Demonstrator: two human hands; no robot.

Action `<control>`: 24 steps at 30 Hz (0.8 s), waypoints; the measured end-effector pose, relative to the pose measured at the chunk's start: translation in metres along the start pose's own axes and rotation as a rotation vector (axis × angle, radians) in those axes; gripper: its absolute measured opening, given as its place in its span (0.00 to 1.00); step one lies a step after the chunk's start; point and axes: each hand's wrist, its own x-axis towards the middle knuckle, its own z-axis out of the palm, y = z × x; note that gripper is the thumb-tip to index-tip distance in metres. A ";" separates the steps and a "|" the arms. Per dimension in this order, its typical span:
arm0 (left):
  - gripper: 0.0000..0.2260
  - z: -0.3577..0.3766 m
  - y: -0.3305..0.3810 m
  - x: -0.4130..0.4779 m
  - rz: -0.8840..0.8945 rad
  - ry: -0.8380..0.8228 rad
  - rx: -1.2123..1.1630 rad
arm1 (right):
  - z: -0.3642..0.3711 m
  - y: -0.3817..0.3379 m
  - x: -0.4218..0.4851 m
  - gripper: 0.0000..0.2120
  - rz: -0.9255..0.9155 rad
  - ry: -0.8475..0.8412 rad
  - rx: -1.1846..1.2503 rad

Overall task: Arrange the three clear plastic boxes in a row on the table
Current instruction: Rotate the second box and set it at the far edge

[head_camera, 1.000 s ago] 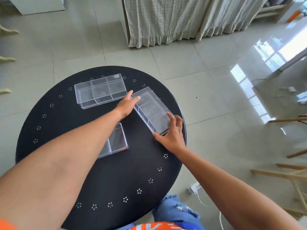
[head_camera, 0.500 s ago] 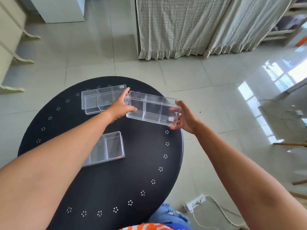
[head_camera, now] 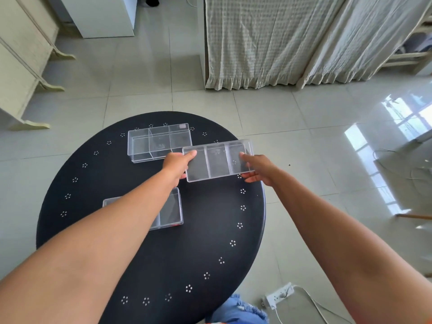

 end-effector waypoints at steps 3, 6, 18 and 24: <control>0.12 0.004 -0.003 0.003 -0.020 -0.015 -0.034 | 0.012 0.006 0.006 0.24 0.039 0.210 -0.104; 0.11 0.006 -0.005 0.007 -0.041 -0.037 -0.050 | 0.021 0.009 0.008 0.26 0.074 0.296 -0.118; 0.11 -0.002 -0.013 0.016 -0.082 -0.090 -0.062 | 0.034 0.002 0.007 0.14 0.110 0.374 -0.190; 0.04 -0.036 -0.010 0.009 0.182 0.052 0.245 | 0.039 -0.014 0.013 0.27 -0.134 0.569 -0.538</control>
